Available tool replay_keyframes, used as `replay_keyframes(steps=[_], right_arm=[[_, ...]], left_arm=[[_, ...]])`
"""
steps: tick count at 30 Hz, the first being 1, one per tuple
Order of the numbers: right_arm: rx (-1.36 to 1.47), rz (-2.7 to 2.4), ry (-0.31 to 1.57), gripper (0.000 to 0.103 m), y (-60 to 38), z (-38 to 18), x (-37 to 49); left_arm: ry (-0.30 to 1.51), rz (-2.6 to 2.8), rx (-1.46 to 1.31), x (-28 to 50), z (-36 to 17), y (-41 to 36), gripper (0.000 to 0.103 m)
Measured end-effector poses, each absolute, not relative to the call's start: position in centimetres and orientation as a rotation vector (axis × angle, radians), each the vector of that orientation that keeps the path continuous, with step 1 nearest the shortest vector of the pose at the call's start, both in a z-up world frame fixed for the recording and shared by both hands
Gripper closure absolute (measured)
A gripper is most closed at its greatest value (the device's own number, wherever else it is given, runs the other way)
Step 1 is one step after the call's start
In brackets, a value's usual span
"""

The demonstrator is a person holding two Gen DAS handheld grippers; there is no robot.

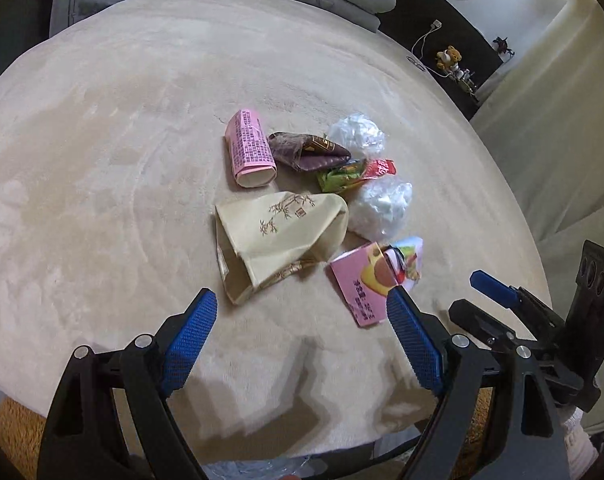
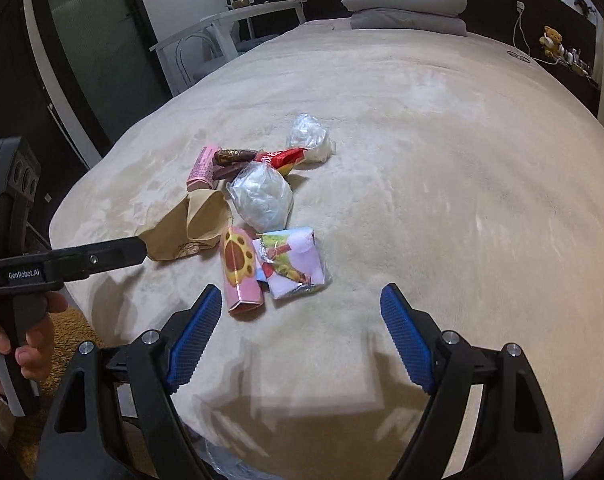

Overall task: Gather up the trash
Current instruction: 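Raise both tools back over the trash pile on the bed, then grasp the pink-and-white wrapper with the right tool while the left tool grasps the paper bag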

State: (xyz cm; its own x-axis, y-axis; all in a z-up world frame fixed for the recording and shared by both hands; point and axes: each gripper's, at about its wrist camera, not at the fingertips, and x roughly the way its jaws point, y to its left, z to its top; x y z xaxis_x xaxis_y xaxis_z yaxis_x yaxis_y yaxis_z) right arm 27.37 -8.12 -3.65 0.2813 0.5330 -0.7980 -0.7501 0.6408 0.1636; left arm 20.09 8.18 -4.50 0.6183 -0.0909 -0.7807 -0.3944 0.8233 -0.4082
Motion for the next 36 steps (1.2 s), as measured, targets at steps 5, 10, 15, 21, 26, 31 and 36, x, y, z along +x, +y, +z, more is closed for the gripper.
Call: replay_keyframes(steps=[5, 10, 15, 21, 26, 31, 36], right_arm=[[-0.336, 0.894, 0.957, 0.022, -6.1, -5.2, 28.7], [-0.395, 0.906, 0.966, 0.022, -4.3, -6.5, 29.5], [-0.418, 0.911, 0.968, 0.023, -3.3, -7.3, 29.9], [-0.487, 0.891, 0.903, 0.035, -2.3, -7.4, 28.4], [-0.536, 0.873, 0.877, 0.054, -1.7, -7.6, 27.9], [-0.526, 0.878, 0.876, 0.055, -2.1, -7.3, 27.9], [-0.512, 0.870, 0.852, 0.055, -2.6, -6.4, 27.5]], left_arm=[[0.927, 0.211, -0.590, 22.3, -5.8, 8.8, 0.018], [0.959, 0.240, -0.599, 23.9, -7.0, 9.6, 0.018], [0.961, 0.267, -0.605, 25.1, -7.4, 10.3, 0.018], [0.949, 0.299, -0.581, 25.7, -7.6, 10.3, 0.019], [0.930, 0.321, -0.549, 25.7, -7.6, 9.9, 0.024], [0.917, 0.319, -0.546, 25.2, -7.2, 9.9, 0.029], [0.896, 0.317, -0.544, 23.9, -6.7, 10.2, 0.031]])
